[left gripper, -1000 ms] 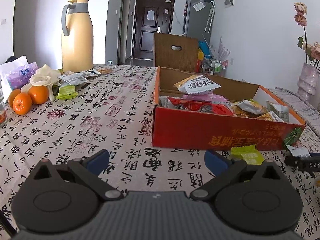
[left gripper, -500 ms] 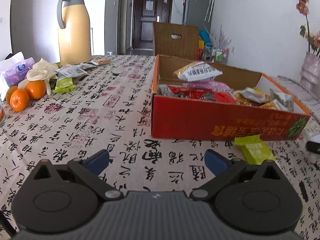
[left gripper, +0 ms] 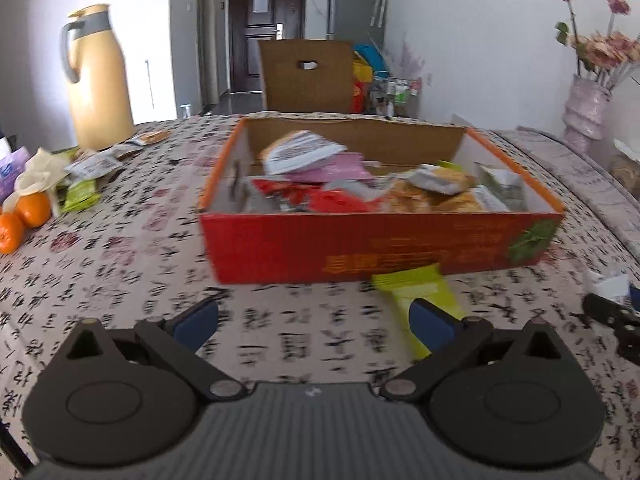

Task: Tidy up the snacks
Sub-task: 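Grasp the green-and-white nut bar with the left gripper while the right holds its packet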

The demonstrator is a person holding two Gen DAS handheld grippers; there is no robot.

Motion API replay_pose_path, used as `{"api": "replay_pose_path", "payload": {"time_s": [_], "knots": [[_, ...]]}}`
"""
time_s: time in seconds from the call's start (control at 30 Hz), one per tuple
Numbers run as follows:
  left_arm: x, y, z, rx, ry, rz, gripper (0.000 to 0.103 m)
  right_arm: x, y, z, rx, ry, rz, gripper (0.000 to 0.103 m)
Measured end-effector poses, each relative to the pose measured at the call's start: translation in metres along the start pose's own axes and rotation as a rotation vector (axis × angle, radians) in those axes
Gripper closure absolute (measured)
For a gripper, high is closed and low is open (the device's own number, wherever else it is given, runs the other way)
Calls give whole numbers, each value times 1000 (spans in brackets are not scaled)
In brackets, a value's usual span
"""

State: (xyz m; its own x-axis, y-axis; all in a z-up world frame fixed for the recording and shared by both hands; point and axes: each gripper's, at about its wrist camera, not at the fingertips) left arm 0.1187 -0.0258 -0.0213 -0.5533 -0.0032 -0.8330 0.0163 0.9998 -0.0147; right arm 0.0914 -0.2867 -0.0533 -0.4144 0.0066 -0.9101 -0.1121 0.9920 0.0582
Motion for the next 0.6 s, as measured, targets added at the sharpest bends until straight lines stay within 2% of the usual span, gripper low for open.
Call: {"api": "replay_pose_path", "payload": {"time_s": [0.3,0.6], "knots": [[-1,-48,10,10,67,23,0,2,-8,-1,-21,-17,56,48],[11,-75,22,-12,136,52,2,2,-12,-4,-47,-31,85,48]]}}
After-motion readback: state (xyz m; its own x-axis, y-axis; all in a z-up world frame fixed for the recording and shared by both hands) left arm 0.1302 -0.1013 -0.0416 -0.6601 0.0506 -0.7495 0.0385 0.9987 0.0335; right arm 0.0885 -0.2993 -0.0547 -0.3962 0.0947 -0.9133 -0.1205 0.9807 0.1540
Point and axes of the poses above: each gripper's, at about its wrist camera, not at the fingertips, and z roughly the way its jaws point, y to its left, x to its underside, and after that the axes turned 5 degrees about -y, right-handed
